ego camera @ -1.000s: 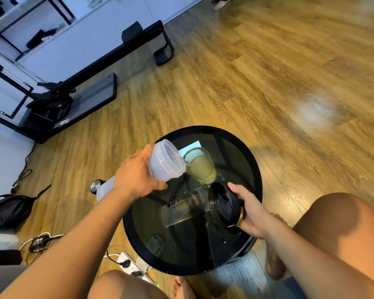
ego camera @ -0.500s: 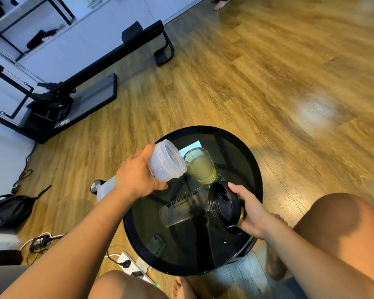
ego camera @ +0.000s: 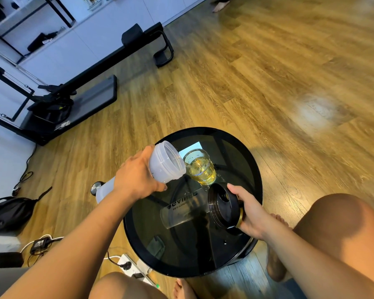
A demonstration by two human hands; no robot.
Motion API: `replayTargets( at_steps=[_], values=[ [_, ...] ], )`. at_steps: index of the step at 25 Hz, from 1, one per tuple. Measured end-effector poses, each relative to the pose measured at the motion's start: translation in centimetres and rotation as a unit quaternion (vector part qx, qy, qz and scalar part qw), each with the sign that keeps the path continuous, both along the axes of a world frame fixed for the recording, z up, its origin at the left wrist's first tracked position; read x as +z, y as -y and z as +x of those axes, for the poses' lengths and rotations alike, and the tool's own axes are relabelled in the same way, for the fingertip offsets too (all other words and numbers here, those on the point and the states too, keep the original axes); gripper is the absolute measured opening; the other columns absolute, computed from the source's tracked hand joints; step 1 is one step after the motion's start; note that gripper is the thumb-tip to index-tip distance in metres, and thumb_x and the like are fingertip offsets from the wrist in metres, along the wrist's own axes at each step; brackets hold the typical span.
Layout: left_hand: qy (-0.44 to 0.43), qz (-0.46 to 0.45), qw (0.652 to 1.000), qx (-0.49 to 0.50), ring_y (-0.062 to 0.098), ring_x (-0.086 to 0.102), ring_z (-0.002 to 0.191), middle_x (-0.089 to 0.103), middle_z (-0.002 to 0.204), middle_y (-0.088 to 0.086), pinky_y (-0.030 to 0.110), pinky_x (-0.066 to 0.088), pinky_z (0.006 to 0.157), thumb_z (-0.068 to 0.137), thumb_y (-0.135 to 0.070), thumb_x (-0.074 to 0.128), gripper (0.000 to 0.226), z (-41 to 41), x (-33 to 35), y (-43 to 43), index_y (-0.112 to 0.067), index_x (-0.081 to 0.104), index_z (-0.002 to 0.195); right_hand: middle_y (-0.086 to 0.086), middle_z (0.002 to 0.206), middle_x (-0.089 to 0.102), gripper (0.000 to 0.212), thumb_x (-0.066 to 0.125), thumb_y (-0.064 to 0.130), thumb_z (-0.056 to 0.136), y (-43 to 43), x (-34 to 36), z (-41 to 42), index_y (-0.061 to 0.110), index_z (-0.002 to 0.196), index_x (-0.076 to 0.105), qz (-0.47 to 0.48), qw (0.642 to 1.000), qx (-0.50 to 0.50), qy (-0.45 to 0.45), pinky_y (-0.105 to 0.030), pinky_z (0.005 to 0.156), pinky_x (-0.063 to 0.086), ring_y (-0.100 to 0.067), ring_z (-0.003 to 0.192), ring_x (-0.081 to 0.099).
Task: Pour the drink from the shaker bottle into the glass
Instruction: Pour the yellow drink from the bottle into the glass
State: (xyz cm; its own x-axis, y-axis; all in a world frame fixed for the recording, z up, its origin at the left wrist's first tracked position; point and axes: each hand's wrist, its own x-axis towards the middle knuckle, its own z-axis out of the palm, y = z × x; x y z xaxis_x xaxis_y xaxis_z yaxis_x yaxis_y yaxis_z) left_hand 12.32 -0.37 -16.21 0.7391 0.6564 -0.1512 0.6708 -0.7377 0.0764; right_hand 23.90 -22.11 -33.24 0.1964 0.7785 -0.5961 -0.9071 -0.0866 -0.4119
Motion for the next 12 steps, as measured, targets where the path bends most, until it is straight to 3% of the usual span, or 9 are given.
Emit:
replayTargets(
  at_steps=[7,12],
  values=[
    [-0.003,0.004,1.0,-0.001,0.031,0.061,0.11,0.063,0.121,-0.004,0.053,0.056,0.09,0.056,-0.036,0.098,0.093,0.17,0.09,0.05,-0.031,0.048,0.133,-0.023,0.117,0.072,0.063,0.071,0.047,0.071,0.06,-0.12,0.06,0.005,0.118,0.069,-0.002,1.0,-0.001,0.002,-0.048,0.092,0.054,-0.04,0.11,0.066],
    [-0.004,0.006,1.0,0.0,0.03,0.061,0.111,0.062,0.121,-0.004,0.052,0.056,0.09,0.056,-0.036,0.098,0.092,0.23,0.2,0.1,-0.032,0.048,0.133,-0.022,0.114,0.073,0.062,0.072,0.046,0.07,0.06,0.03,0.09,0.006,0.117,0.069,0.002,1.0,-0.001,0.003,-0.047,0.089,0.054,-0.039,0.108,0.067]
  ],
)
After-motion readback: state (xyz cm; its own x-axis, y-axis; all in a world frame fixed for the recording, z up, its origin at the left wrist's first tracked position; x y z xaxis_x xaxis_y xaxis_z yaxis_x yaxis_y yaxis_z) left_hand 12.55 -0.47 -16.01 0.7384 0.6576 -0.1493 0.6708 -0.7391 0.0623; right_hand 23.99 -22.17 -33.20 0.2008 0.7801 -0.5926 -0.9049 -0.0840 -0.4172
